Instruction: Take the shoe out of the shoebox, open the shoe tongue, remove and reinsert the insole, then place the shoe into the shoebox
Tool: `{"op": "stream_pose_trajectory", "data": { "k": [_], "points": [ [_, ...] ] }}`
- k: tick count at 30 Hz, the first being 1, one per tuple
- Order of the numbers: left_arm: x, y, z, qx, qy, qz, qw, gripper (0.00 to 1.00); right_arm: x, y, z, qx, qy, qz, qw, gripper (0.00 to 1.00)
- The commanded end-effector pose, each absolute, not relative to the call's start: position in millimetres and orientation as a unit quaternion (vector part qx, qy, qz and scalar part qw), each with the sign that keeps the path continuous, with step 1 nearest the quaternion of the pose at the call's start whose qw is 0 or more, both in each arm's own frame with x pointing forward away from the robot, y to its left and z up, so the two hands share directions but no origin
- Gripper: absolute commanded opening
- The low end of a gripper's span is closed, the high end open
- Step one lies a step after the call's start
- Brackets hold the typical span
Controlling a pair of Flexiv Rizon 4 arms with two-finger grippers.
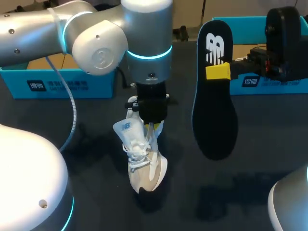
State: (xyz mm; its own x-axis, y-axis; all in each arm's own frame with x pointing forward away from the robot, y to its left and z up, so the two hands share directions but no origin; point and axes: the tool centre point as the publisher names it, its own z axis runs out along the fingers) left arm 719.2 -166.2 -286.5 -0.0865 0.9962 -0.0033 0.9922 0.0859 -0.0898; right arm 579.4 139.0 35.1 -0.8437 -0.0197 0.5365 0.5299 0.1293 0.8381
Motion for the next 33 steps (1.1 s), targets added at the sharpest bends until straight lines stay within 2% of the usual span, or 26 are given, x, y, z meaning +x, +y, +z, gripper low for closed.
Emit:
{"op": "stream_pose_trajectory", "data": {
  "k": [1,33],
  "points": [
    [721,-172,-293,-0.678,-0.732,0.041,0.045,0.00,583,142,35,-0.176,-0.721,-0.634,0.218,0.00],
    [700,-197,-348,-0.723,-0.684,-0.015,0.094,0.00,583,142,35,-0.176,-0.721,-0.634,0.218,0.00]
  ]
}}
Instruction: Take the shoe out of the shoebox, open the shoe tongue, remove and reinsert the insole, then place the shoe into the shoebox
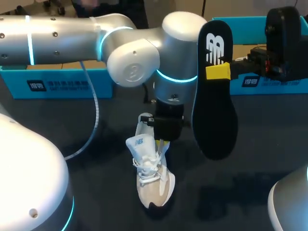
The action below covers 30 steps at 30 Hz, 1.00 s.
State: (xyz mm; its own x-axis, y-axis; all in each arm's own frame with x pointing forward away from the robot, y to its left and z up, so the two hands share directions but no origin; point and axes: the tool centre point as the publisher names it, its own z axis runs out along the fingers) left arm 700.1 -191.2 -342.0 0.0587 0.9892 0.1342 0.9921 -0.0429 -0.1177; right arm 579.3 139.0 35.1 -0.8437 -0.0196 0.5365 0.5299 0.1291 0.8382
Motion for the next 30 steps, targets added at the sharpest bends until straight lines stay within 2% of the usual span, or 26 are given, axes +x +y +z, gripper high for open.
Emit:
{"op": "stream_pose_trajectory", "data": {
  "k": [1,26,27,30],
  "points": [
    [700,-197,-350,-0.723,-0.684,-0.016,0.094,0.00,583,142,35,-0.176,-0.721,-0.634,0.218,0.00],
    [705,-222,-379,-0.745,-0.657,-0.033,0.109,0.00,583,142,35,-0.176,-0.721,-0.634,0.218,0.00],
    [705,-223,-380,-0.746,-0.656,-0.033,0.108,0.05,583,142,35,-0.176,-0.721,-0.634,0.218,0.00],
    [704,-224,-382,-0.751,-0.651,-0.035,0.105,0.31,583,142,35,-0.176,-0.721,-0.634,0.218,0.00]
  ]
}}
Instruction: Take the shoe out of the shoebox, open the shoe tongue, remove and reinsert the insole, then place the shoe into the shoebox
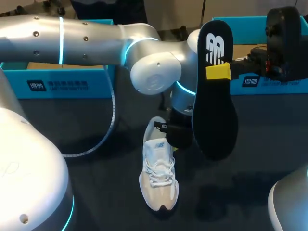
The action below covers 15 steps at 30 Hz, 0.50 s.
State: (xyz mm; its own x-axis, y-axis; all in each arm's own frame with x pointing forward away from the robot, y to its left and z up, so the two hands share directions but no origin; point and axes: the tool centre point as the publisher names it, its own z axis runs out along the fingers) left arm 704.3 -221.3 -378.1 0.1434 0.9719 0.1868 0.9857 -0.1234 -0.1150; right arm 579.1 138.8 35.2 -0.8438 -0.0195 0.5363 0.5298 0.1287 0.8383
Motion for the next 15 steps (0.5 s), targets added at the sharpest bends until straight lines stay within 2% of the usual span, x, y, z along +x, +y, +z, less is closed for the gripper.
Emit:
{"op": "stream_pose_trajectory", "data": {
  "k": [1,4,5,6,15],
  "points": [
    [704,-225,-382,-0.751,-0.651,-0.034,0.104,0.40,583,142,35,-0.176,-0.721,-0.634,0.218,0.00],
    [706,-226,-380,-0.750,-0.654,-0.026,0.098,0.49,583,142,35,-0.176,-0.721,-0.634,0.218,0.00],
    [706,-226,-379,-0.750,-0.654,-0.025,0.097,0.63,583,142,35,-0.176,-0.721,-0.634,0.218,0.00],
    [706,-226,-376,-0.750,-0.655,-0.023,0.089,1.00,583,142,35,-0.176,-0.721,-0.634,0.218,0.00],
    [712,-214,-332,-0.742,-0.669,0.035,0.026,1.00,583,142,35,-0.176,-0.721,-0.634,0.218,0.00]
  ]
}}
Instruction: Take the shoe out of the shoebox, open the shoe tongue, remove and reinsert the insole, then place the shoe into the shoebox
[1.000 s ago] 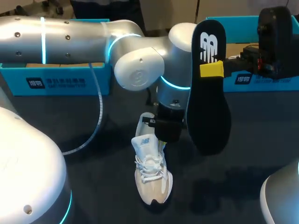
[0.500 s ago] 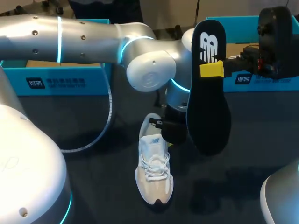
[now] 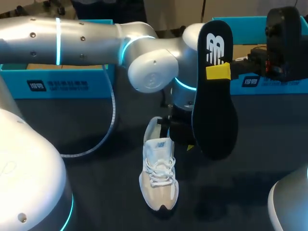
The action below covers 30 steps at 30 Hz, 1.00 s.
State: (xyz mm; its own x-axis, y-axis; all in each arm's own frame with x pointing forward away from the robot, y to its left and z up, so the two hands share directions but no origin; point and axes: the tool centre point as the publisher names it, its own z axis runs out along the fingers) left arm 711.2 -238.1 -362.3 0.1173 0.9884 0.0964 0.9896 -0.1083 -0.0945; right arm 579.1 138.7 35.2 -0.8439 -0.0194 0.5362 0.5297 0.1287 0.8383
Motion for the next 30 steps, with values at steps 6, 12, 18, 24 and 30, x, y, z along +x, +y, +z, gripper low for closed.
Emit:
{"op": "stream_pose_trajectory", "data": {
  "k": [6,12,18,24,30],
  "points": [
    [718,-212,-292,-0.700,-0.703,0.108,-0.062,1.00,583,142,35,-0.176,-0.721,-0.634,0.218,0.00],
    [720,-212,-269,-0.677,-0.702,0.176,-0.134,1.00,583,142,35,-0.176,-0.721,-0.634,0.218,0.00],
    [727,-212,-242,-0.658,-0.697,0.218,-0.184,1.00,583,142,35,-0.176,-0.721,-0.634,0.218,0.00],
    [727,-214,-236,-0.660,-0.698,0.216,-0.177,1.00,583,142,35,-0.176,-0.721,-0.634,0.218,0.00],
    [727,-214,-236,-0.660,-0.698,0.216,-0.177,1.00,583,142,35,-0.176,-0.721,-0.634,0.218,0.00]
  ]
}}
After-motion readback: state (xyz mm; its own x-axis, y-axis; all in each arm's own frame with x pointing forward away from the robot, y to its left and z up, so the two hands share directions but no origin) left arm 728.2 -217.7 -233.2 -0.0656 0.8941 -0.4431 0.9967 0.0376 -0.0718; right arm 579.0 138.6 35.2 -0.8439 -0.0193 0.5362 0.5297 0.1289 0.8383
